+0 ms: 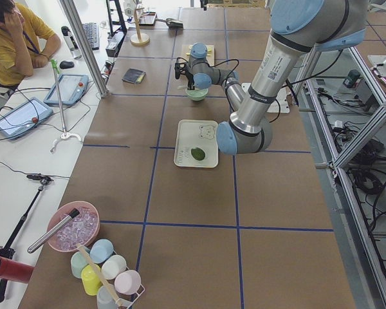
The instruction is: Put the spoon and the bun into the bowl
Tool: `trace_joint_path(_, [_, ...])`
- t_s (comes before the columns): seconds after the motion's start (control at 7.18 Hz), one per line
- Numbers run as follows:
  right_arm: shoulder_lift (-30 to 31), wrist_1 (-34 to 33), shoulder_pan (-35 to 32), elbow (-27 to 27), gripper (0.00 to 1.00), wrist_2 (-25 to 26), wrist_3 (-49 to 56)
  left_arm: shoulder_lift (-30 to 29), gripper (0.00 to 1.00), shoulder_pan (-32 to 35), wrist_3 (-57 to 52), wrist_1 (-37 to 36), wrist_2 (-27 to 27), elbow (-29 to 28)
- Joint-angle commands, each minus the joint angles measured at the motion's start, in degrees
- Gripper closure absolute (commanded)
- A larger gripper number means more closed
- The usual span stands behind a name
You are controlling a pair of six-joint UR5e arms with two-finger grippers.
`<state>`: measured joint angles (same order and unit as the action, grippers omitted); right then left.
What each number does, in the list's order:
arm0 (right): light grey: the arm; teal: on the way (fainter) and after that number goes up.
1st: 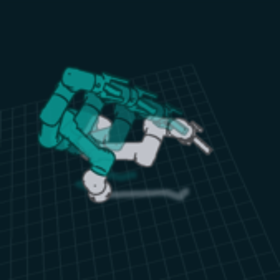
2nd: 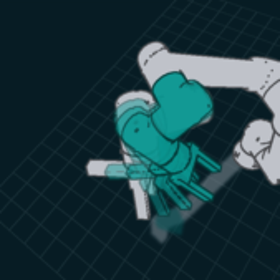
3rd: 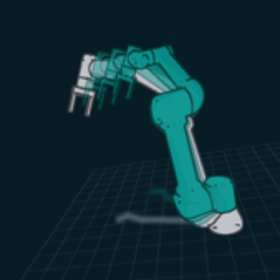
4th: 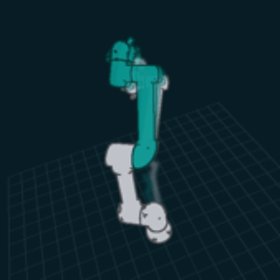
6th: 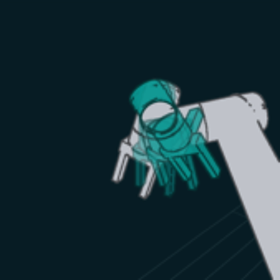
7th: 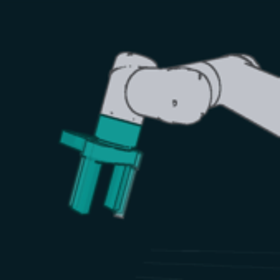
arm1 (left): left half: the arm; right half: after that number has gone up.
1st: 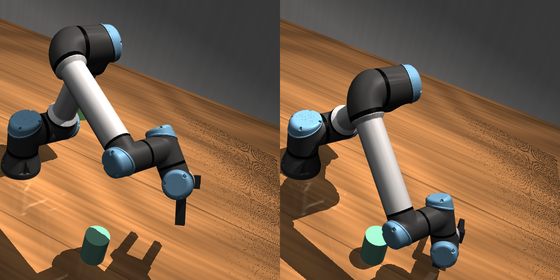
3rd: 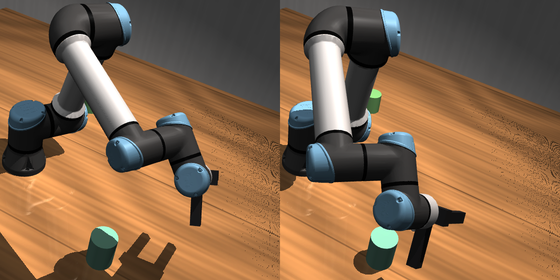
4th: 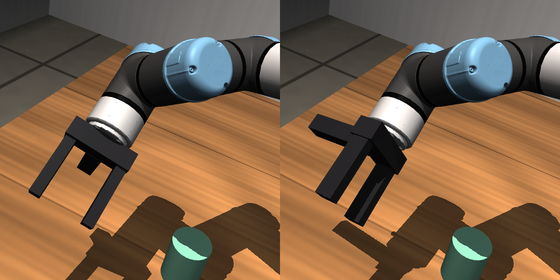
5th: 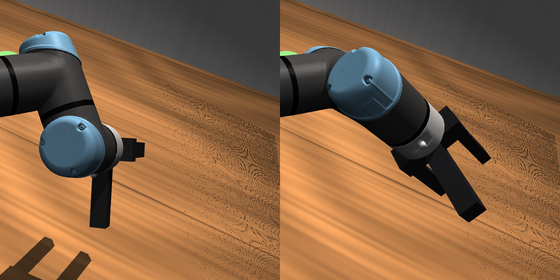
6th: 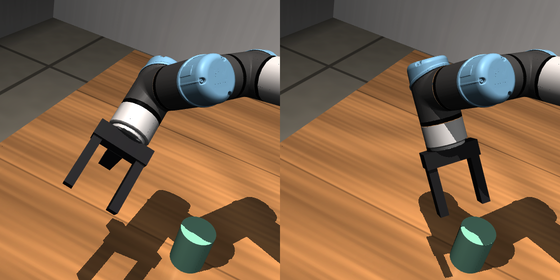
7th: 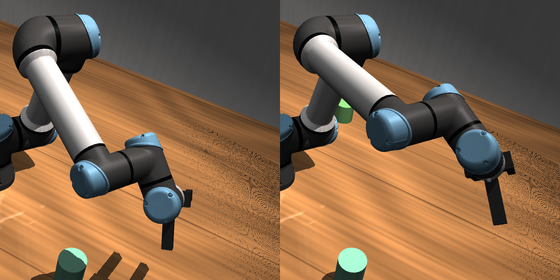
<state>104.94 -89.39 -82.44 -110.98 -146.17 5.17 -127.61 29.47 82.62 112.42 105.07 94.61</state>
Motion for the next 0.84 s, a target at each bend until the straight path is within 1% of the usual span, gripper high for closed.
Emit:
trace_joint_path(0.0, [0.0, -0.1, 0.0, 0.2, 0.0, 0.1, 0.0, -0.4, 0.93, -0.7, 0.4, 0.2, -0.2, -0.1])
trace_joint_path(0.14, [0.0, -0.1, 0.0, 0.4, 0.0, 0.1, 0.0, -0.4, 0.74, -0.7, 0.4, 0.3, -0.2, -0.1])
trace_joint_path(0.42, [0.0, -0.1, 0.0, 0.4, 0.0, 0.0, -0.2, -0.5, 0.55, -0.7, -0.7, 0.4, -0.7, -0.9])
trace_joint_path(0.56, [-0.2, 0.3, 0.0, 0.4, 0.0, 0.0, -3.6, -0.5, 0.49, -0.7, -1.1, 1.0, -1.1, -1.2])
trace_joint_path(0.7, [-0.4, 0.7, 0.1, 0.2, 0.0, 0.0, -10.4, -0.5, 0.49, -0.7, -1.7, 1.0, -1.1, -1.2])
